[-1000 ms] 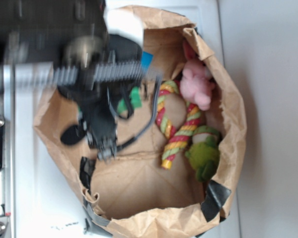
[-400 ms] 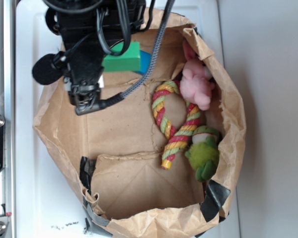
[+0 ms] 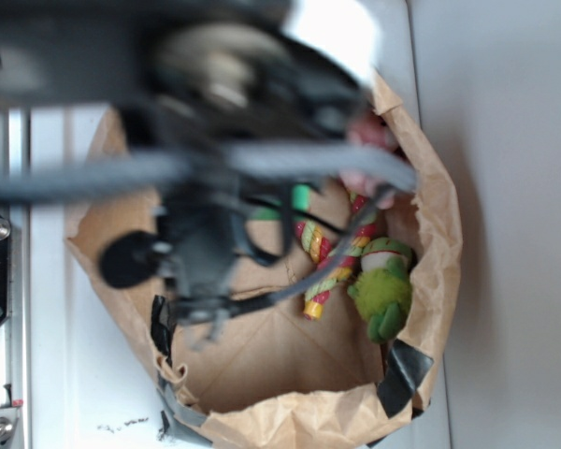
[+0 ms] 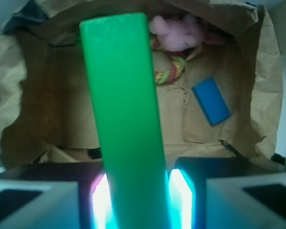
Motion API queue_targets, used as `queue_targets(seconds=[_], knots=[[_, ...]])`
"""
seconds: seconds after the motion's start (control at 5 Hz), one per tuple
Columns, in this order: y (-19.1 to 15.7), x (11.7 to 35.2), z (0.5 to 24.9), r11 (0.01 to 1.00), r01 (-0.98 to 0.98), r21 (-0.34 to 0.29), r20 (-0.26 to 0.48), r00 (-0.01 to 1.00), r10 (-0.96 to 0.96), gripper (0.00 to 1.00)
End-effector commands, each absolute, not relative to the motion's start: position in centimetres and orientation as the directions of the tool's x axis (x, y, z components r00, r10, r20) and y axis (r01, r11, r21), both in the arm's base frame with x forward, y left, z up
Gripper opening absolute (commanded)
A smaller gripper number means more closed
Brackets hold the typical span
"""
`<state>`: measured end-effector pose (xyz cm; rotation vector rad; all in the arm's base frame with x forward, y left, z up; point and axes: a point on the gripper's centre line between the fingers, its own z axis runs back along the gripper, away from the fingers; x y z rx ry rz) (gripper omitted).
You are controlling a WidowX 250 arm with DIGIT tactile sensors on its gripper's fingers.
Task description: Grab the green block.
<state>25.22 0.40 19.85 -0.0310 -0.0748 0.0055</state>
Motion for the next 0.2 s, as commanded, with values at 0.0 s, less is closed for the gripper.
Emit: queue_targets(seconds=[0.0], knots=[[1.20,26.44,21.55,0.999,-0.039,-0.014,0.152,0.988,0.041,0.00]])
